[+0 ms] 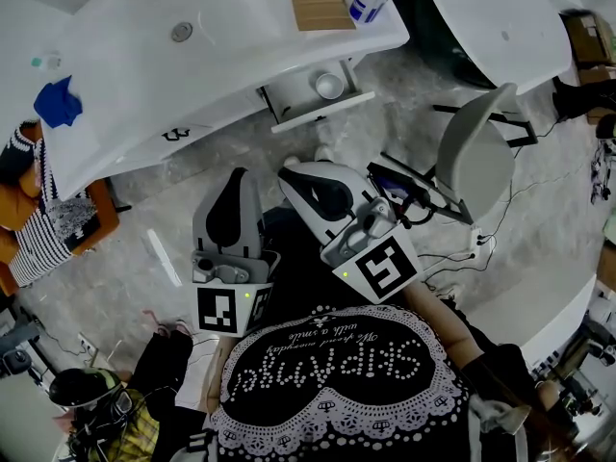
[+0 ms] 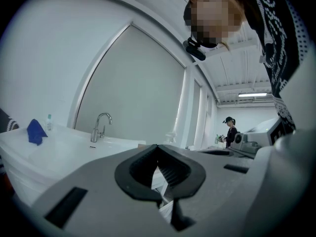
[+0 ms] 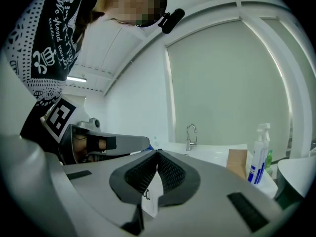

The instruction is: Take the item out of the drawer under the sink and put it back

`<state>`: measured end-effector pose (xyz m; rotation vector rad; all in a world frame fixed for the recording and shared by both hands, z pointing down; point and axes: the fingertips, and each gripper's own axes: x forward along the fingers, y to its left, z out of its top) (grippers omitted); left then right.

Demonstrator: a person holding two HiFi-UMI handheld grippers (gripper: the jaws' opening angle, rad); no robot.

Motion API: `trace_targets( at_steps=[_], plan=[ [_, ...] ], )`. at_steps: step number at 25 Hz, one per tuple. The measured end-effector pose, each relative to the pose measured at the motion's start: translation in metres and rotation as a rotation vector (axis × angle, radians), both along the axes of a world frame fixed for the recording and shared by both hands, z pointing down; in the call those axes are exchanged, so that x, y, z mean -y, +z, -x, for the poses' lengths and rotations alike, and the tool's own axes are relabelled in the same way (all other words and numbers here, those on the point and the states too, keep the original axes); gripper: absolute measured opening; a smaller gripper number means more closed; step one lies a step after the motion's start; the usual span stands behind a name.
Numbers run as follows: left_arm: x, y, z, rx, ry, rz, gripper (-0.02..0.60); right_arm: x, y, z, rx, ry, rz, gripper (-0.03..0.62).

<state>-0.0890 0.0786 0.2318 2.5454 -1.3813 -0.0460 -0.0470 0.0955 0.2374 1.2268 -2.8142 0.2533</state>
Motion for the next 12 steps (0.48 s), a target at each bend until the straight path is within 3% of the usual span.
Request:
trace_targets(
  at_steps=[7, 12],
  plan=[
    [0.0012, -0.0016, 0.0015, -0.002, -0.001, -0.010, 0.005, 0.0004, 0.0019, 0.0019, -0.004, -0.007, 0.008, 0.018],
    [0.0047, 0.0006, 0.0025, -0.005, -0.029, 0.034, 0.005, 0.0025, 0.0016, 0.0018, 0.005, -0.002, 0.011, 0.018]
  ],
)
